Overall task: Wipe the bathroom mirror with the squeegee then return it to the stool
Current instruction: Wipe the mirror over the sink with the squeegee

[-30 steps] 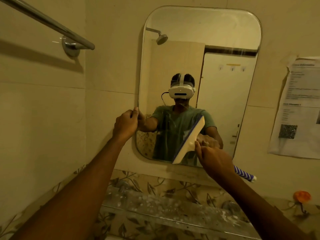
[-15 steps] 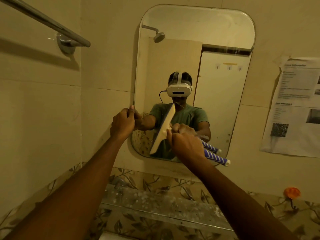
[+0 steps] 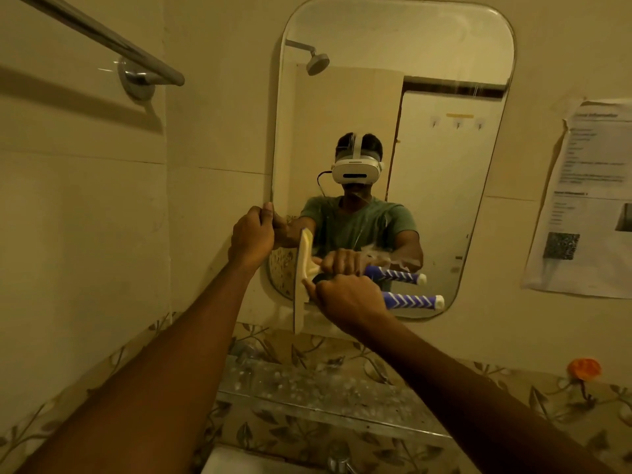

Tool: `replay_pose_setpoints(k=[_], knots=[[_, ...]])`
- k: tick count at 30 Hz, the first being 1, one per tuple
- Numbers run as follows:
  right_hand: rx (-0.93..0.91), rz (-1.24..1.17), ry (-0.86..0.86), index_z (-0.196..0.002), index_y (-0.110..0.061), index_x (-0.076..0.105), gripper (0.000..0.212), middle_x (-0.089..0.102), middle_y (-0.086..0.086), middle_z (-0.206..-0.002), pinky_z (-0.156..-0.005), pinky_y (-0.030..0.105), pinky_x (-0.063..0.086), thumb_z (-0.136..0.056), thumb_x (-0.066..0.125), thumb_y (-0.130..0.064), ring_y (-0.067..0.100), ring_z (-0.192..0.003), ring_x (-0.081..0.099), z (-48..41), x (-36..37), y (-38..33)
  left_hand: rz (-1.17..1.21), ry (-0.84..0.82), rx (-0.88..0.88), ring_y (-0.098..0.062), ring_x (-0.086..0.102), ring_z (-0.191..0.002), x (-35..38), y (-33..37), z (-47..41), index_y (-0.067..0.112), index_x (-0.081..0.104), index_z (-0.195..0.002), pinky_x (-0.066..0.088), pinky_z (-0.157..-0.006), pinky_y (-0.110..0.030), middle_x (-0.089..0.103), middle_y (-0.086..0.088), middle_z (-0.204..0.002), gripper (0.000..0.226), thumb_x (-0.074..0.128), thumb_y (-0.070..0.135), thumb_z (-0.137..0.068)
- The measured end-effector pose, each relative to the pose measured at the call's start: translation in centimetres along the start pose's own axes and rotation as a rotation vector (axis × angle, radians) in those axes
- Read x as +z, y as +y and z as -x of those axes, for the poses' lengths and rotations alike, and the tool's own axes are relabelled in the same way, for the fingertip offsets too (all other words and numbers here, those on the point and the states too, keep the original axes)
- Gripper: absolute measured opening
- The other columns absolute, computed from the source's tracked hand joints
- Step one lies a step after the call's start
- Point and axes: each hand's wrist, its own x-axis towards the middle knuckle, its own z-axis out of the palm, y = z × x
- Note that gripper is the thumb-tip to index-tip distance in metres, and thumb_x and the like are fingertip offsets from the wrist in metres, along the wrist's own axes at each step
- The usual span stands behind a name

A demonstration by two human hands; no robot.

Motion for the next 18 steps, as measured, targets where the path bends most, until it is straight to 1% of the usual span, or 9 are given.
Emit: replay_pose_setpoints(k=[3,4,6,8,9,11,13,15,18], knots=[[0.01,0.064,-0.034,-0.079,-0.021,0.061,0.043,0.04,-0.007,-0.054,-0.04,0.022,0.019,-0.101,0.037,-0.048,0.009,-0.041,0.037,-0.1,1.3,0.8,0.04,0.031,-0.005,-0.03,0.06,-0.1,0.4,-0.2,0.1,0.013,0.058,-0.104,0.051,-0.087,-0.047,0.064,-0.012,-0.107,0.045,0.03,0.048,-0.101],[0.025,0.062,-0.034,-0.082,-0.021,0.062,0.041,0.041,-0.007,-0.056,-0.04,0.023,0.021,-0.101,0.038,-0.048,0.01,-0.043,0.04,0.3,1.4,1.8,0.047,0.043,0.0,-0.03,0.06,-0.099,0.5,-0.3,0.1,0.012,0.058,-0.104,0.051,-0.087,-0.047,0.064,-0.012,-0.106,0.045,0.031,0.048,-0.101],[0.046,0.034,-0.044,-0.086,-0.023,0.063,0.044,0.047,-0.006,-0.064,-0.045,0.026,0.032,-0.101,0.031,-0.049,0.015,-0.052,0.052,2.1,1.5,4.3,0.051,0.062,0.016,-0.028,0.06,-0.097,0.7,-0.5,0.1,0.011,0.059,-0.104,0.051,-0.084,-0.046,0.064,-0.012,-0.104,0.046,0.031,0.048,-0.101],[0.047,-0.021,-0.1,-0.101,-0.026,0.061,0.041,0.053,-0.001,-0.084,-0.055,0.032,0.041,-0.101,0.028,-0.05,0.02,-0.072,0.061,4.4,1.3,6.9,0.046,0.081,0.031,-0.025,0.059,-0.091,0.8,-0.7,0.0,0.012,0.059,-0.101,0.05,-0.079,-0.041,0.064,-0.009,-0.099,0.045,0.032,0.048,-0.101],[0.06,-0.028,-0.128,-0.11,-0.028,0.058,0.041,0.055,0.001,-0.097,-0.058,0.032,0.042,-0.101,0.026,-0.051,0.021,-0.081,0.061,5.6,1.2,8.2,0.044,0.09,0.035,-0.022,0.058,-0.088,0.9,-0.8,0.0,0.013,0.059,-0.098,0.049,-0.075,-0.038,0.062,-0.007,-0.095,0.044,0.032,0.049,-0.101],[0.096,0.039,-0.158,-0.123,-0.029,0.054,0.053,0.057,0.003,-0.113,-0.059,0.028,0.042,-0.098,0.015,-0.053,0.017,-0.084,0.059,7.7,0.8,10.3,0.041,0.103,0.032,-0.019,0.056,-0.083,1.0,-0.9,0.0,0.017,0.056,-0.091,0.045,-0.07,-0.034,0.059,-0.003,-0.089,0.04,0.033,0.049,-0.1],[0.089,0.133,-0.197,-0.125,-0.028,0.055,0.067,0.06,0.0,-0.104,-0.055,0.025,0.042,-0.091,0.004,-0.054,0.011,-0.071,0.054,8.8,0.0,11.0,0.044,0.111,0.017,-0.018,0.055,-0.08,1.1,-0.8,0.0,0.02,0.053,-0.087,0.041,-0.067,-0.033,0.058,-0.001,-0.086,0.038,0.033,0.049,-0.1],[0.097,0.122,-0.177,-0.112,-0.026,0.06,0.074,0.06,-0.005,-0.082,-0.053,0.025,0.046,-0.087,-0.002,-0.057,0.008,-0.058,0.05,9.0,-0.7,10.3,0.041,0.104,0.006,-0.018,0.054,-0.08,1.1,-0.6,0.0,0.019,0.051,-0.087,0.04,-0.067,-0.033,0.056,0.0,-0.085,0.037,0.033,0.049,-0.1],[0.086,-0.004,-0.147,-0.087,-0.026,0.056,0.064,0.055,-0.006,-0.064,-0.05,0.025,0.047,-0.092,0.002,-0.06,0.008,-0.052,0.054,7.0,-0.9,7.4,0.041,0.098,0.0,-0.018,0.053,-0.08,1.1,-0.5,0.0,0.018,0.05,-0.087,0.039,-0.067,-0.032,0.055,-0.001,-0.085,0.037,0.033,0.048,-0.101]])
